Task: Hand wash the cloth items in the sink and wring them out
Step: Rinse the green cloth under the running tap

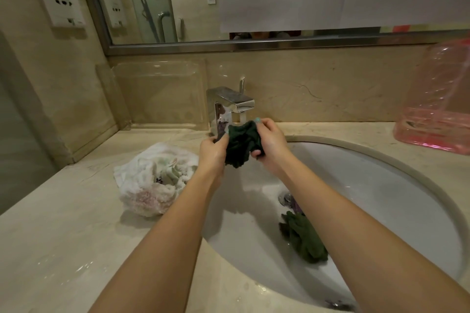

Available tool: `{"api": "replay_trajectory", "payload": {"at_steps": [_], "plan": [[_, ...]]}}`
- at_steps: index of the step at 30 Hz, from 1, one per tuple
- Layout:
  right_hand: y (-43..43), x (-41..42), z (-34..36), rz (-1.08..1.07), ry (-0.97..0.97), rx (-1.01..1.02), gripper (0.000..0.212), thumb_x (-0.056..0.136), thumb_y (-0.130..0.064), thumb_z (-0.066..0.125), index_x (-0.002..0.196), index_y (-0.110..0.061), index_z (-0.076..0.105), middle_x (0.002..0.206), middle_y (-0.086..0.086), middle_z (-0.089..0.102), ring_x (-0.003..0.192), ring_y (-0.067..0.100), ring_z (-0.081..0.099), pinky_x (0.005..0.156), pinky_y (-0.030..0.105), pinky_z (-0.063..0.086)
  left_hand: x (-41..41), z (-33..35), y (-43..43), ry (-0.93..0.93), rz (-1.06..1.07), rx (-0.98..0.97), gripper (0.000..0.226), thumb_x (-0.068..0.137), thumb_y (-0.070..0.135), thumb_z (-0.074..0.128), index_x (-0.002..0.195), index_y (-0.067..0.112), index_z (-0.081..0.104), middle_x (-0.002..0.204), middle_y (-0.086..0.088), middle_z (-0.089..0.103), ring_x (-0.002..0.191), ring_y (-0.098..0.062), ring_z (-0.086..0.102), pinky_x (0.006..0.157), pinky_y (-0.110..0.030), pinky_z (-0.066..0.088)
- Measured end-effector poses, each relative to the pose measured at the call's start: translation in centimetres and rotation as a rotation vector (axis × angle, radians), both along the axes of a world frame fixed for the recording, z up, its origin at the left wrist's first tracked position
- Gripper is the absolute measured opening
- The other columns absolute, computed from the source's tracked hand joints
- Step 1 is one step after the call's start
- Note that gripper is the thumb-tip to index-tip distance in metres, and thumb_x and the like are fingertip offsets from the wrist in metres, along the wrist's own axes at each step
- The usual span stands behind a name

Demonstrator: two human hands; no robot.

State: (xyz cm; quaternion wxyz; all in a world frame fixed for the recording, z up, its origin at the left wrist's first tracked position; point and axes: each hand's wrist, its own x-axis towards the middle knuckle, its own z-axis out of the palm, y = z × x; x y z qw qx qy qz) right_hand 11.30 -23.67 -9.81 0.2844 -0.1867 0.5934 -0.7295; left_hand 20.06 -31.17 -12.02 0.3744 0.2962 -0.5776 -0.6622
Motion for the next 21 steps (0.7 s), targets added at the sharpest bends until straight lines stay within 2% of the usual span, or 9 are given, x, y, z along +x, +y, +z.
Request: {"api": "replay_trajectory", "payload": {"at_steps": [3,5,6,8,11,14,16,19,21], "plan": [[0.5,-1.2,0.1,-0.290,0.131,0.099,0.025,0.104,-0.028,0.038,0.087,-0.016,0.052,0.079,0.002,0.049,0.072,0.015,0.049,0.062,0.028,0.043,-0.7,0.1,0.2,-0.003,0.038,0.002,0.024,0.102,0.031,0.048,0.108,0.013,0.062,0.110,-0.012,0.067,0.103,-0.028,0.065,0.087,-0.041,0.055],[1.0,-2.2,0.0,-0.391,0.088,0.089,0.028,0.105,-0.030,0.035,0.088,-0.015,0.052,0.079,0.002,0.049,0.074,0.013,0.049,0.073,0.031,0.048,-1.4,0.3,0.5,-0.030,0.060,0.005,0.018,0.103,0.037,0.042,0.099,0.029,0.058,0.115,-0.009,0.063,0.107,-0.029,0.063,0.094,-0.050,0.053],[1.2,-2.5,0.0,-0.390,0.065,0.096,0.030,0.105,-0.030,0.034,0.086,-0.016,0.051,0.082,0.004,0.051,0.076,0.015,0.051,0.078,0.034,0.050,-1.6,0.3,0.6,-0.026,0.063,0.012,0.018,0.103,0.037,0.040,0.096,0.031,0.056,0.116,-0.010,0.062,0.107,-0.030,0.062,0.093,-0.053,0.053],[1.2,-2.4,-0.3,-0.294,-0.018,0.086,0.029,0.106,-0.031,0.033,0.089,-0.017,0.051,0.091,0.009,0.054,0.082,0.019,0.054,0.075,0.035,0.051,-2.0,0.5,0.8,-0.012,0.085,0.030,0.023,0.104,0.037,0.036,0.103,0.027,0.057,0.119,-0.011,0.060,0.109,-0.031,0.060,0.097,-0.053,0.050],[1.1,-1.1,-0.5,0.020,-0.207,0.001,0.021,0.103,-0.023,0.041,0.113,-0.012,0.055,0.105,0.013,0.060,0.089,0.022,0.060,0.069,0.032,0.053,-2.0,0.7,0.8,-0.013,0.091,0.028,0.040,0.105,0.038,0.029,0.134,0.016,0.046,0.132,-0.014,0.054,0.120,-0.033,0.054,0.103,-0.053,0.045],[0.7,0.1,-1.1,0.190,0.053,0.035,0.019,0.100,-0.014,0.045,0.112,-0.008,0.058,0.102,0.010,0.060,0.087,0.019,0.058,0.067,0.030,0.047,-2.2,0.3,0.8,-0.042,0.076,-0.012,0.038,0.105,0.041,0.026,0.128,0.016,0.041,0.123,-0.014,0.056,0.112,-0.035,0.057,0.098,-0.057,0.047],[0.3,1.1,-1.6,0.196,0.276,0.100,0.017,0.101,-0.019,0.046,0.108,-0.009,0.058,0.097,0.008,0.060,0.086,0.019,0.057,0.069,0.031,0.049,-2.4,0.1,0.8,-0.074,0.094,0.010,0.036,0.104,0.042,0.027,0.125,0.017,0.042,0.118,-0.015,0.058,0.107,-0.038,0.059,0.093,-0.058,0.050],[-0.8,1.9,-1.2,0.068,0.449,0.182,0.018,0.101,-0.021,0.045,0.092,-0.011,0.057,0.086,0.006,0.059,0.080,0.018,0.055,0.066,0.028,0.044,-2.5,0.4,1.8,-0.122,0.062,-0.002,0.039,0.105,0.038,0.029,0.119,0.011,0.052,0.118,-0.018,0.061,0.107,-0.035,0.061,0.094,-0.051,0.050],[-1.4,1.2,-0.9,-0.082,0.436,0.206,0.025,0.100,-0.022,0.044,0.081,-0.012,0.055,0.080,0.007,0.059,0.078,0.023,0.056,0.065,0.031,0.043,-2.2,0.9,3.5,-0.125,0.025,-0.028,0.040,0.105,0.036,0.030,0.114,0.009,0.059,0.109,-0.016,0.065,0.102,-0.031,0.063,0.083,-0.039,0.053]]}}
